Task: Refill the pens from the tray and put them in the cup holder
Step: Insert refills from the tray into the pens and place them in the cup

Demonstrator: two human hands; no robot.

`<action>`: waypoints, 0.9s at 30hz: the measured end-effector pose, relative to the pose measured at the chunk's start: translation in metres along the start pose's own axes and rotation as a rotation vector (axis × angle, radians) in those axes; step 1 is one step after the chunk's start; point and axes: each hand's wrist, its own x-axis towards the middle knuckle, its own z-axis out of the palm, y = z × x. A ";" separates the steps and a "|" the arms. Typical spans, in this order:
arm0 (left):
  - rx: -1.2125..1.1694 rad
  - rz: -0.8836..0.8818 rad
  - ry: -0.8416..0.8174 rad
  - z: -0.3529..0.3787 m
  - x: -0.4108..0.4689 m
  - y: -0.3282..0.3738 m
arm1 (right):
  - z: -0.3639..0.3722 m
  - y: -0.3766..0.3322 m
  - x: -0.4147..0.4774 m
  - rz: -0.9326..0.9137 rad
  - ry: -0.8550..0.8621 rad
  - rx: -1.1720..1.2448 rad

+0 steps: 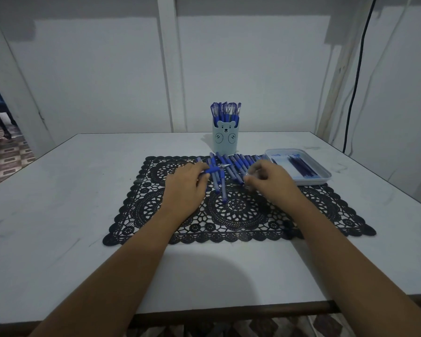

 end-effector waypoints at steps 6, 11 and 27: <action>-0.018 0.048 -0.061 -0.002 -0.002 0.005 | 0.004 -0.002 0.002 -0.080 0.093 0.110; -0.025 0.070 -0.064 -0.002 -0.002 0.006 | 0.008 -0.004 0.001 -0.108 0.063 0.082; -0.161 0.030 -0.223 -0.006 -0.005 0.018 | 0.012 -0.009 -0.005 -0.219 -0.084 0.166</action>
